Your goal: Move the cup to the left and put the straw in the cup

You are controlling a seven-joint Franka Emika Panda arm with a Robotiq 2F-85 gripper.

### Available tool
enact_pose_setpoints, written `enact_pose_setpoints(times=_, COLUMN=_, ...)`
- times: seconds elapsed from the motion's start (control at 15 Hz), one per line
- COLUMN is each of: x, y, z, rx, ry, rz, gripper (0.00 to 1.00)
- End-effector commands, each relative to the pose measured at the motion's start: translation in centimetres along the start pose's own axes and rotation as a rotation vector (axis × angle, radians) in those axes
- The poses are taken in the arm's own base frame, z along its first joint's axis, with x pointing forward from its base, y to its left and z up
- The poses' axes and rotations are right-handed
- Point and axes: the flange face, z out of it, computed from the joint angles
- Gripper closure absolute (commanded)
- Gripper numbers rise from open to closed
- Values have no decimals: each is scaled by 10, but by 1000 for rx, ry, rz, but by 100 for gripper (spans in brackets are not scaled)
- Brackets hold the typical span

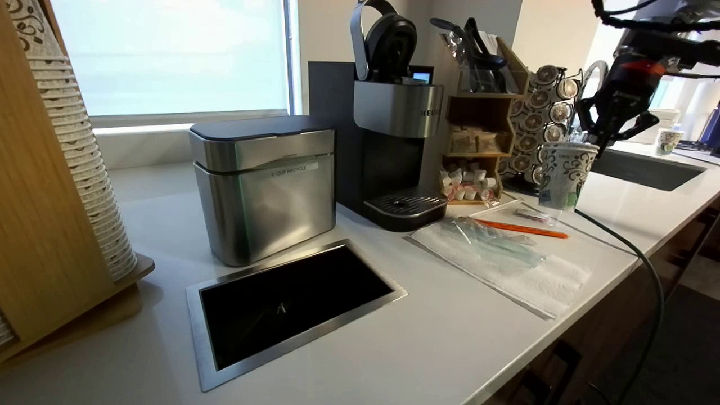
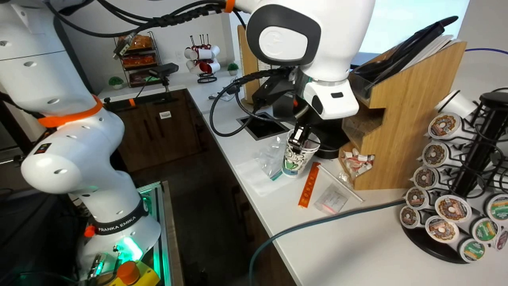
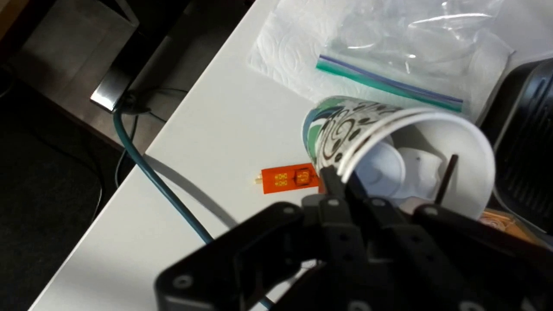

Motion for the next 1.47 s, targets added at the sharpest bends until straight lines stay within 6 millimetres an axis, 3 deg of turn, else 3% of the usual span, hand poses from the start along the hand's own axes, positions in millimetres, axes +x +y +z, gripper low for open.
enact_pose_setpoints(times=0.0, x=-39, y=-15, z=38, rx=-116, ry=121, rz=-118, gripper=99)
enact_pose_setpoints(times=0.27, x=-77, y=-28, z=64, rx=-167, ry=304, rz=-247, gripper=99)
enact_pose_setpoints(times=0.47, x=-96, y=-33, z=59, rx=-100, ry=423, rz=-284, gripper=99)
enact_pose_setpoints(times=0.67, x=-122, y=-54, z=51, rx=-56, ry=473, rz=-356, gripper=99)
enact_pose_setpoints(times=0.87, x=-167, y=-98, z=34, rx=-76, ry=521, rz=-476, gripper=99)
enact_pose_setpoints(times=1.2, x=-247, y=-172, z=47, rx=-83, ry=384, rz=-756, gripper=99)
enact_pose_setpoints(times=1.4, x=-263, y=-194, z=60, rx=-93, ry=229, rz=-827, gripper=99)
